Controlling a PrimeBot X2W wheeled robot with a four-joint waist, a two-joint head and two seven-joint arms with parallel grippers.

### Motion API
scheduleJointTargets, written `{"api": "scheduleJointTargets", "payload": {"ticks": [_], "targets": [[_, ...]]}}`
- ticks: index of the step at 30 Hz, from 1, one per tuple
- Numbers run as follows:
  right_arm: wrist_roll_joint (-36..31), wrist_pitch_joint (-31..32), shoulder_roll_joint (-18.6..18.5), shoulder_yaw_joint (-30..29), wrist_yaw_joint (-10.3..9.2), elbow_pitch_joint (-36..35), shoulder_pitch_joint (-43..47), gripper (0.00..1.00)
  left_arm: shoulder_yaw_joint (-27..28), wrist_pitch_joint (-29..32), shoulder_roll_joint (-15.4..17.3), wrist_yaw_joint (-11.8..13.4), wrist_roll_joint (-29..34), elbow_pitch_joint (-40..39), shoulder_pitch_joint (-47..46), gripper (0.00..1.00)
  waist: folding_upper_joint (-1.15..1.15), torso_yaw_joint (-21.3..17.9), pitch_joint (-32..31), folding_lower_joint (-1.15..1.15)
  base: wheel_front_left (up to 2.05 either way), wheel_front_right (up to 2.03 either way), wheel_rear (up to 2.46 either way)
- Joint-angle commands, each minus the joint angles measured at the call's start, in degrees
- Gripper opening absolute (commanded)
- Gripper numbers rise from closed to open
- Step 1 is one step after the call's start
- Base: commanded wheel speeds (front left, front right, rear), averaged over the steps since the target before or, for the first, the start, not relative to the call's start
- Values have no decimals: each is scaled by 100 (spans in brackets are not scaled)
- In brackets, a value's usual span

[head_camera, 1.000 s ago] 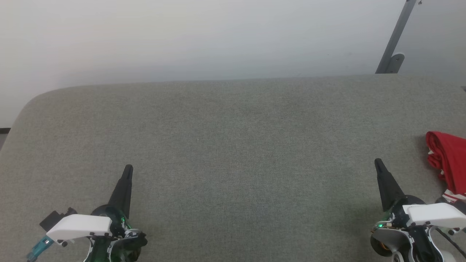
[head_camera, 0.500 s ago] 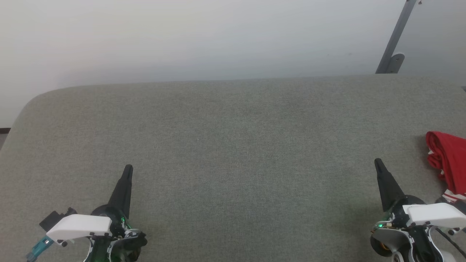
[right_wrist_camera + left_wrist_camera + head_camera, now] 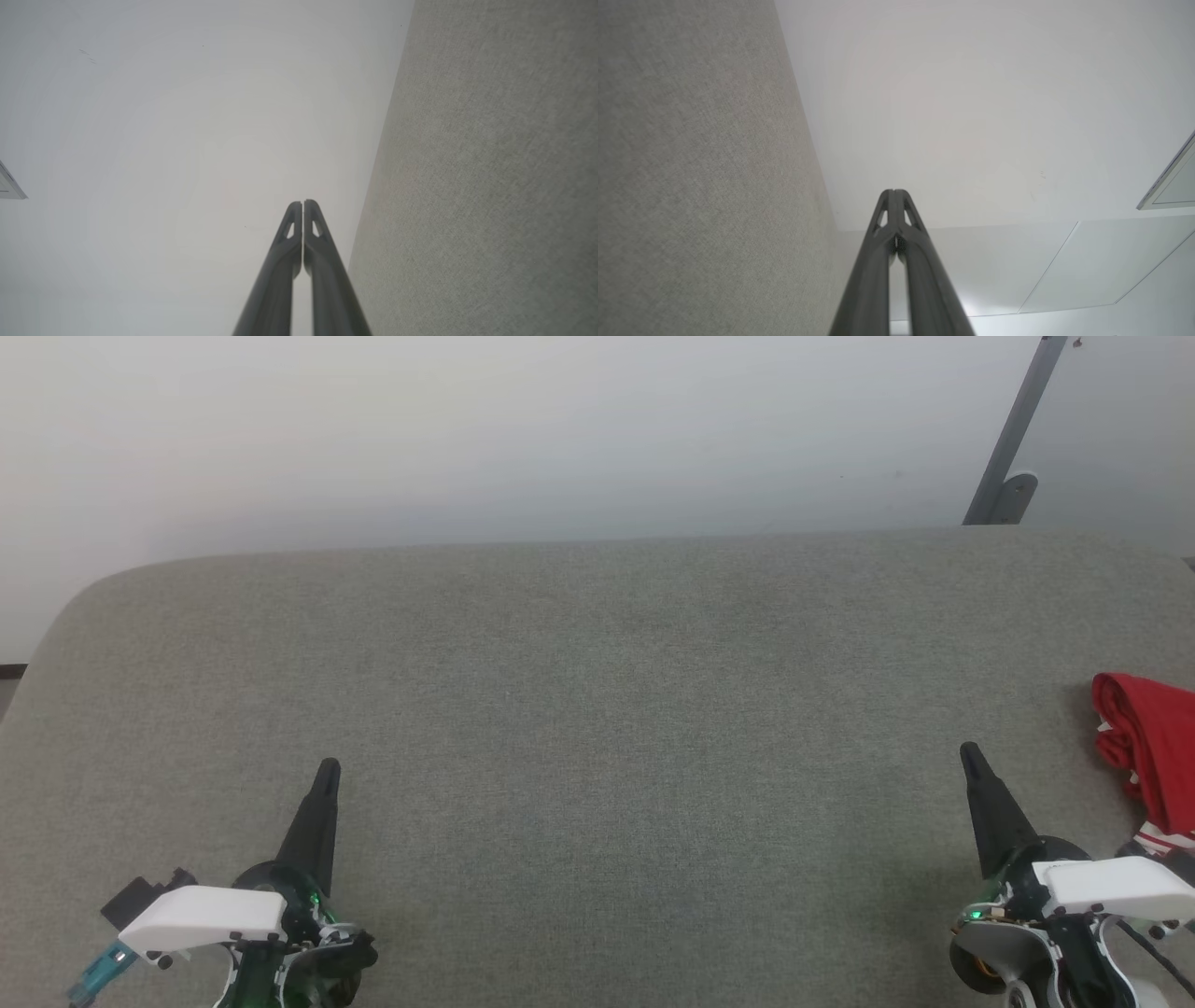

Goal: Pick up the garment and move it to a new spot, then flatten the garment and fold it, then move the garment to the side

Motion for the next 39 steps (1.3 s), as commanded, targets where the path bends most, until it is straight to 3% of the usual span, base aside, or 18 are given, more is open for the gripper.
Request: {"api": "scheduleJointTargets", "payload": {"ticks": [1, 39], "targets": [[25, 10, 18, -5, 0, 7, -30, 0, 22, 16, -11, -16, 23, -6, -63, 0, 0, 0, 0, 0, 0, 0, 0], [26, 9, 18, -4, 0, 9, -29, 0, 29, 25, -18, -16, 34, -7, -65, 0, 0, 0, 0, 0, 0, 0, 0]]}}
